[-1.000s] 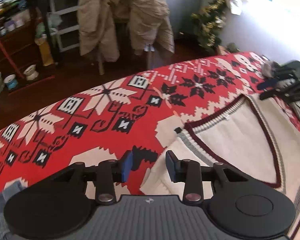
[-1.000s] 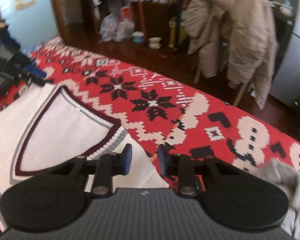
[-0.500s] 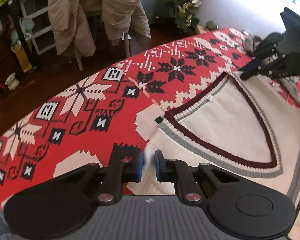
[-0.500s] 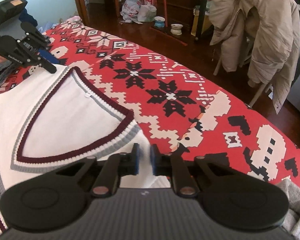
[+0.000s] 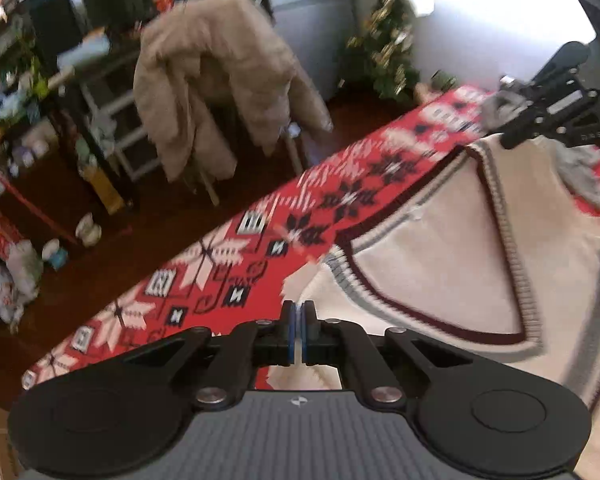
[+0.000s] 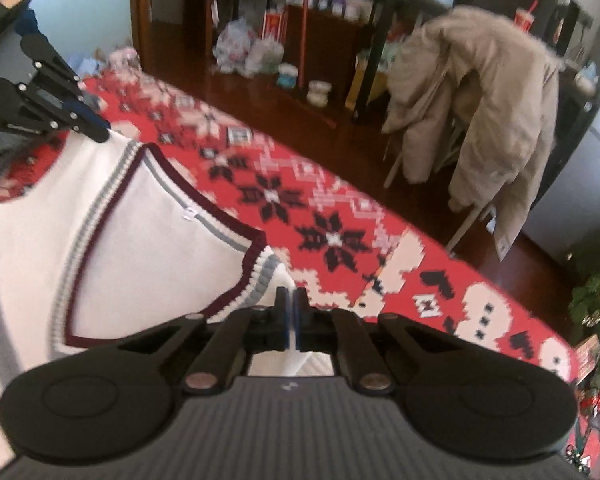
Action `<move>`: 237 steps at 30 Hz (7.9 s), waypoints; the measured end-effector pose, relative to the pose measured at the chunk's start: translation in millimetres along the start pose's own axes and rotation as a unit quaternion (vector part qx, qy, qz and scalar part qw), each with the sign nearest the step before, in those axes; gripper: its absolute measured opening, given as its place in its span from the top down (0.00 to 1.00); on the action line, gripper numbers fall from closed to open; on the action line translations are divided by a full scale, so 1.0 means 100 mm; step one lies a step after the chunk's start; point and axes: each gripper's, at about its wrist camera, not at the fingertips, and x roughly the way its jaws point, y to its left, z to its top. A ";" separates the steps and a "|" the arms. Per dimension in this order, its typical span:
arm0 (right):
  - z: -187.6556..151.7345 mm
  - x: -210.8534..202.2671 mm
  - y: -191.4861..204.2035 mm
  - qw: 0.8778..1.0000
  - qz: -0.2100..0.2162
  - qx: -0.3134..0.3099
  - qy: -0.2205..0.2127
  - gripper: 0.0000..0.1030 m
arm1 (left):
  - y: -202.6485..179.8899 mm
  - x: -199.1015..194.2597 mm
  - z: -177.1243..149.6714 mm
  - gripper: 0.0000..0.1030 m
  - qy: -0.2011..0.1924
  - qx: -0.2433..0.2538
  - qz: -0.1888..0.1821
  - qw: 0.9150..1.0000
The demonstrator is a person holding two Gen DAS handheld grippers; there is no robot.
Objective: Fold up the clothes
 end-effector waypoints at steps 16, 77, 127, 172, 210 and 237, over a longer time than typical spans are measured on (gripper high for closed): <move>-0.86 -2.05 1.34 0.991 -0.034 -0.043 -0.126 0.99 | -1.07 -1.72 -0.88 0.97 -0.086 0.039 -0.028 0.995; -1.57 -0.92 -0.01 0.924 -0.008 0.375 -0.077 0.91 | 0.08 -0.55 -1.37 0.89 0.002 -0.360 -0.005 0.933; -2.67 -1.37 0.87 0.797 0.044 0.599 -0.057 0.66 | -0.90 -1.13 -2.11 0.62 0.024 -0.551 -0.102 0.828; -2.48 -1.41 1.26 0.845 -0.009 0.530 -0.072 0.87 | -1.20 -1.38 -2.19 0.85 -0.035 -0.520 -0.052 0.852; -2.06 -1.53 1.97 0.967 -0.042 0.239 -0.072 0.84 | -1.40 -1.12 -2.02 0.87 -0.052 -0.395 -0.095 0.912; -2.37 -1.39 1.50 0.951 -0.099 0.289 -0.044 0.85 | -0.99 -1.12 -2.48 0.95 -0.040 -0.490 -0.045 0.869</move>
